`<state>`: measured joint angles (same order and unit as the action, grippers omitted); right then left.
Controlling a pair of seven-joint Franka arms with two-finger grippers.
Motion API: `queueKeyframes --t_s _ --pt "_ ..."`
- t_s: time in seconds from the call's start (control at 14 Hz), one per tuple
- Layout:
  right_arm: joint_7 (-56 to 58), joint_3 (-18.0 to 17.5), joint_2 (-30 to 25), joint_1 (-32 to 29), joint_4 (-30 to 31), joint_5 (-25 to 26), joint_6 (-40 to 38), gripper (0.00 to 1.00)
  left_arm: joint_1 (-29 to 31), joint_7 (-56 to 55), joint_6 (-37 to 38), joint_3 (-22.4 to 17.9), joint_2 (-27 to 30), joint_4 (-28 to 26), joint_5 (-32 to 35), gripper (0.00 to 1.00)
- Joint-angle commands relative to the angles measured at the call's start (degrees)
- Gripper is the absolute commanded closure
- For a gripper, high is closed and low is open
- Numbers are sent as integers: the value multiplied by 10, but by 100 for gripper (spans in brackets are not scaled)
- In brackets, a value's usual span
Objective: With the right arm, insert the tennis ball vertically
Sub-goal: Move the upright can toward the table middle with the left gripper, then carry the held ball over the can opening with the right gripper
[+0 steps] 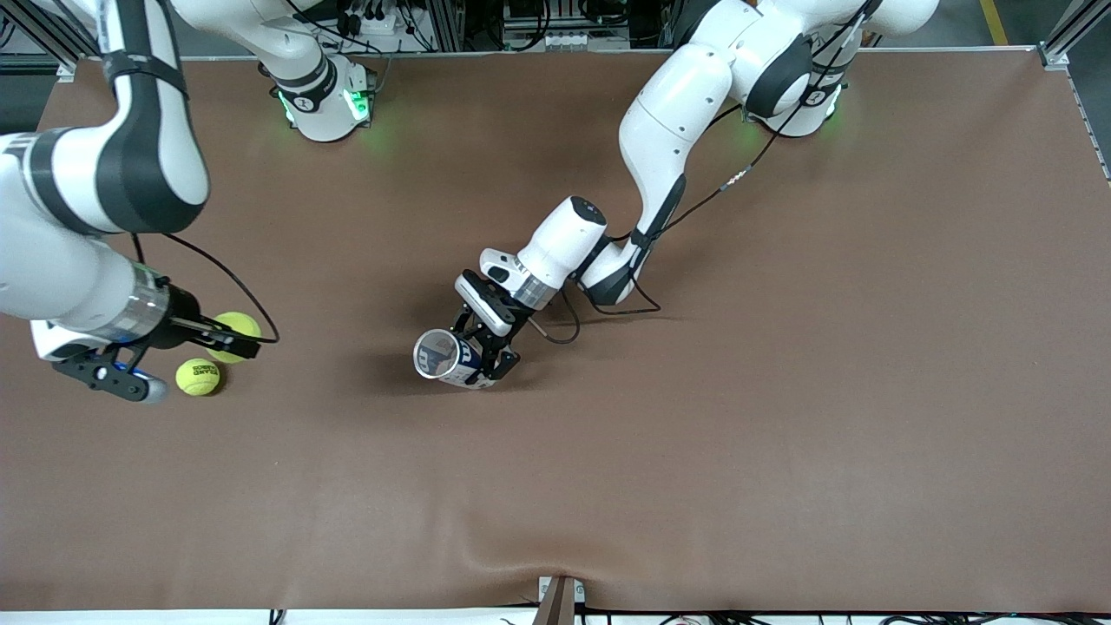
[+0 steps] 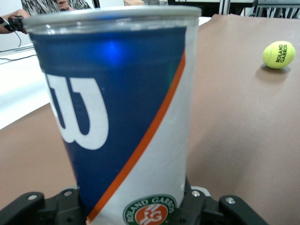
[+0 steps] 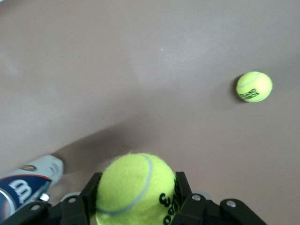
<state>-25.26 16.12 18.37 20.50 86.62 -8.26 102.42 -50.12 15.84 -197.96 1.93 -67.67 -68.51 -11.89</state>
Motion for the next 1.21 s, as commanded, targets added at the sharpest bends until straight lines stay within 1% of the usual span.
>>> queueKeyframes --t_s 0.0,0.43,0.93,1.14 --pt "-53 3 6 21 -8 -14 9 100 -7 -6 -32 0 -10 6 -22 35" --pt "-154 2 29 60 -45 -16 11 100 -16 -7 -51 1 -23 3 -52 34" --pt "-300 2 45 139 -49 -21 38 100 -28 -7 -58 1 -27 2 -76 34" --pt "-314 2 68 168 -49 -22 47 100 -28 -7 -57 1 -28 2 -75 34"
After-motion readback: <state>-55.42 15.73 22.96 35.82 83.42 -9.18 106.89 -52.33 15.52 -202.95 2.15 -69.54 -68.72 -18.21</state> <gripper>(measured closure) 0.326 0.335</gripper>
